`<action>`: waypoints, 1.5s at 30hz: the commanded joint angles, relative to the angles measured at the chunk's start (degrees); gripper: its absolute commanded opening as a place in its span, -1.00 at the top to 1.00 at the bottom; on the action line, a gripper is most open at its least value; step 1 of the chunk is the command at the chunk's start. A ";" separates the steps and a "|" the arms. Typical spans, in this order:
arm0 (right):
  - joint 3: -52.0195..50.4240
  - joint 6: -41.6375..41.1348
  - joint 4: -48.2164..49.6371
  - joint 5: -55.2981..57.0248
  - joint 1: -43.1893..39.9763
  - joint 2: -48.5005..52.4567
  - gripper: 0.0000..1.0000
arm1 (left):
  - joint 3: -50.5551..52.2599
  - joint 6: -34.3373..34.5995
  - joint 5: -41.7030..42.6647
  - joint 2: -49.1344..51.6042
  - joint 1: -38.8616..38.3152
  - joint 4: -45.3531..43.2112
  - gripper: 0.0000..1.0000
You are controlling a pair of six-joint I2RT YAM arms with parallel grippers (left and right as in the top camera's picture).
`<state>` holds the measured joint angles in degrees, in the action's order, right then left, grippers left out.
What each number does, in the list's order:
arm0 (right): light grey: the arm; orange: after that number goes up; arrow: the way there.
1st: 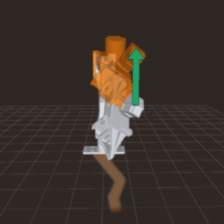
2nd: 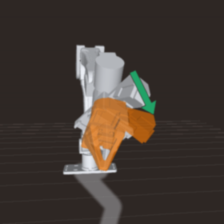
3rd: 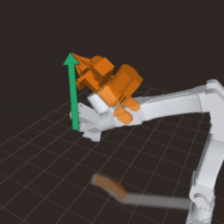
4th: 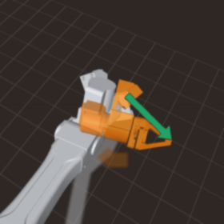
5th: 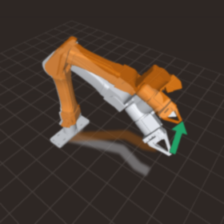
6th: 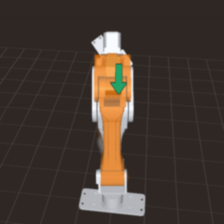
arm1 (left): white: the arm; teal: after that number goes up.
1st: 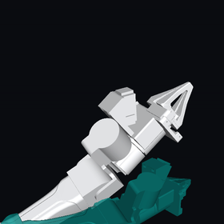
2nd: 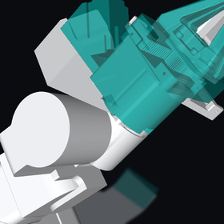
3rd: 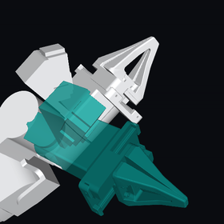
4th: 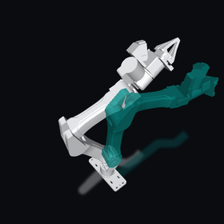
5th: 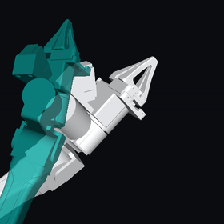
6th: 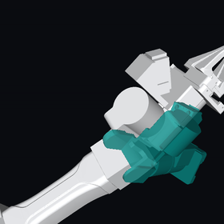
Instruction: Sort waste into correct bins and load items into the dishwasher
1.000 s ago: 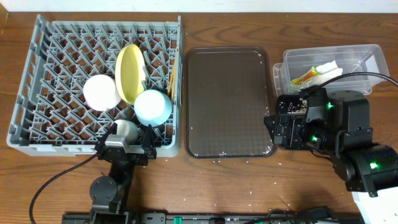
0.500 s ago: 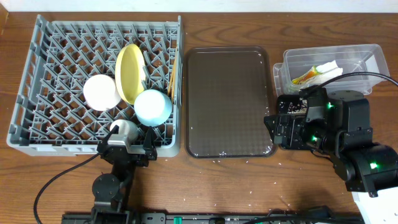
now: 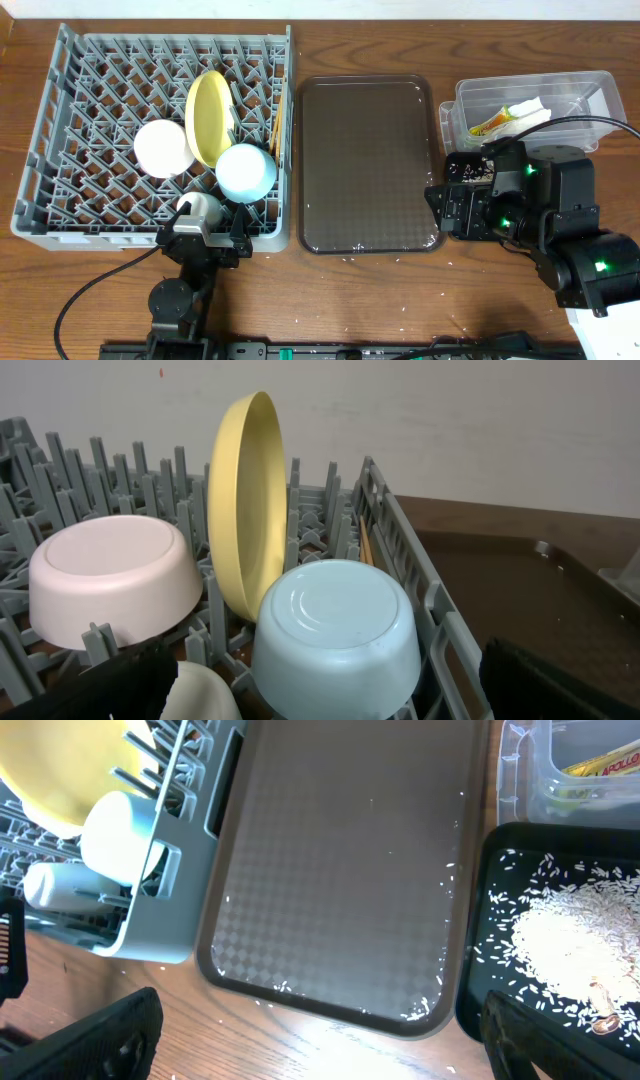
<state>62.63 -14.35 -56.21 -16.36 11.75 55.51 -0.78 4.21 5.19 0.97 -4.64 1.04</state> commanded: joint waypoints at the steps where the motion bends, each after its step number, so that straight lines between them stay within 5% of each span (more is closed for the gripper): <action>1: 0.26 2.69 -0.31 7.72 -0.44 0.00 -0.99 | 0.52 -0.76 0.81 0.07 0.20 2.54 -0.96; 7: -3.32 2.86 4.17 15.54 -0.44 -1.40 -0.98 | 0.52 -0.76 0.81 0.07 0.20 2.54 -0.96; 12: -30.93 4.96 51.34 17.86 -0.48 -14.40 -0.99 | 0.52 -0.76 0.81 0.07 0.20 2.54 -0.96; 15: -43.08 7.10 62.79 17.88 -0.50 -26.14 -0.99 | 0.52 -0.76 0.79 0.07 0.20 2.54 -0.96; 25: -57.40 9.27 57.77 17.84 -4.35 -55.60 -0.99 | 0.52 -0.76 0.81 0.07 0.20 2.54 -0.96; 35: -62.36 9.07 62.31 17.38 -5.14 -55.23 -0.99 | 0.52 -0.76 0.81 0.07 0.17 2.54 -0.96; 45: -62.31 9.09 52.02 17.42 -5.14 -54.84 -0.99 | 0.52 -0.76 0.81 0.07 0.20 2.54 -0.96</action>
<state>0.38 -5.80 -3.97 1.06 6.81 0.84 -1.21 4.19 5.21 1.19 -4.64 1.67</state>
